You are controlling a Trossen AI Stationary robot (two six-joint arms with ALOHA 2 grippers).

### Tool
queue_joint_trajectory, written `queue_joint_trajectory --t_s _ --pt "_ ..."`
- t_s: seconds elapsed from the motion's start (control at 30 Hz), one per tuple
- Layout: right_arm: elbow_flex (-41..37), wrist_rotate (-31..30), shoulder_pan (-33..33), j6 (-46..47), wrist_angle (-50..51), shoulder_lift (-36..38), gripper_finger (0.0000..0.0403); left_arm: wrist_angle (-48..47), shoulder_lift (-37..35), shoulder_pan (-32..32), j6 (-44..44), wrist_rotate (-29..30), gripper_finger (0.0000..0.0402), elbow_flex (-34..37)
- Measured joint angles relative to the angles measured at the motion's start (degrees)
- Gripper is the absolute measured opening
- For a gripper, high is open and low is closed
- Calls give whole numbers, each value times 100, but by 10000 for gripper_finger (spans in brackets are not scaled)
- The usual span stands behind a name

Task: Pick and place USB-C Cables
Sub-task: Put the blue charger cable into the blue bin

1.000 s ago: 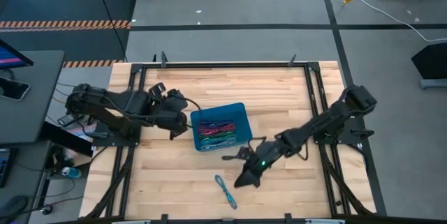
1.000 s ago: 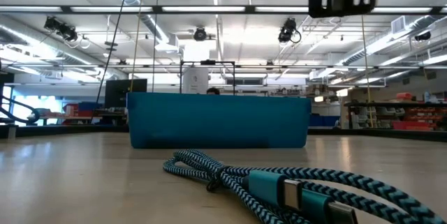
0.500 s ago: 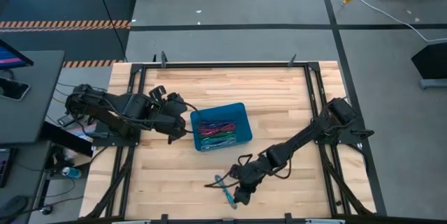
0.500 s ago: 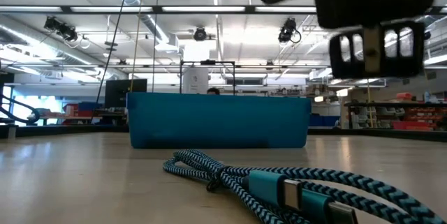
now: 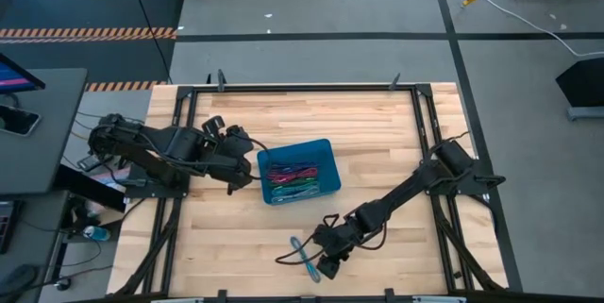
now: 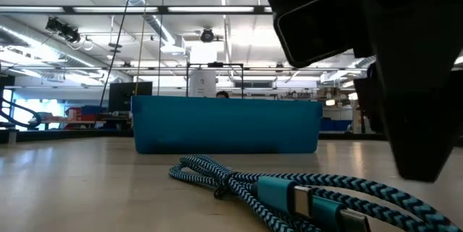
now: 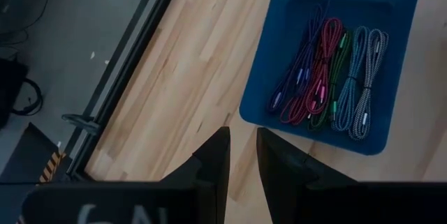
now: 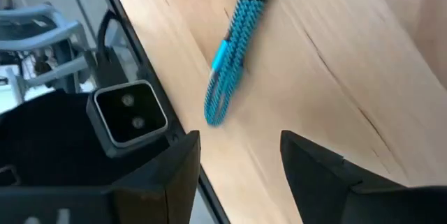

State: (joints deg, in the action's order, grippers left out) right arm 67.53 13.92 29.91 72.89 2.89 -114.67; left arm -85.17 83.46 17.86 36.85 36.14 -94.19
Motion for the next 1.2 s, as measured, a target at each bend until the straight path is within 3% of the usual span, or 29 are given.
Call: queue_joint_trajectory --t_s 0.37,0.73,0.93,1.2 --pt "7 415 -110 -87 -855 -5 204 9 2 -1 3 0 78 0" --pt "-2 195 -294 -682 -225 -64 203 28 2 1 1 0 78 0" --pt "0 172 -321 -560 -940 -361 203 31 2 1 2 0 78 0" --pt "24 622 -338 -394 -1925 -776 203 33 2 1 1 -1 78 0"
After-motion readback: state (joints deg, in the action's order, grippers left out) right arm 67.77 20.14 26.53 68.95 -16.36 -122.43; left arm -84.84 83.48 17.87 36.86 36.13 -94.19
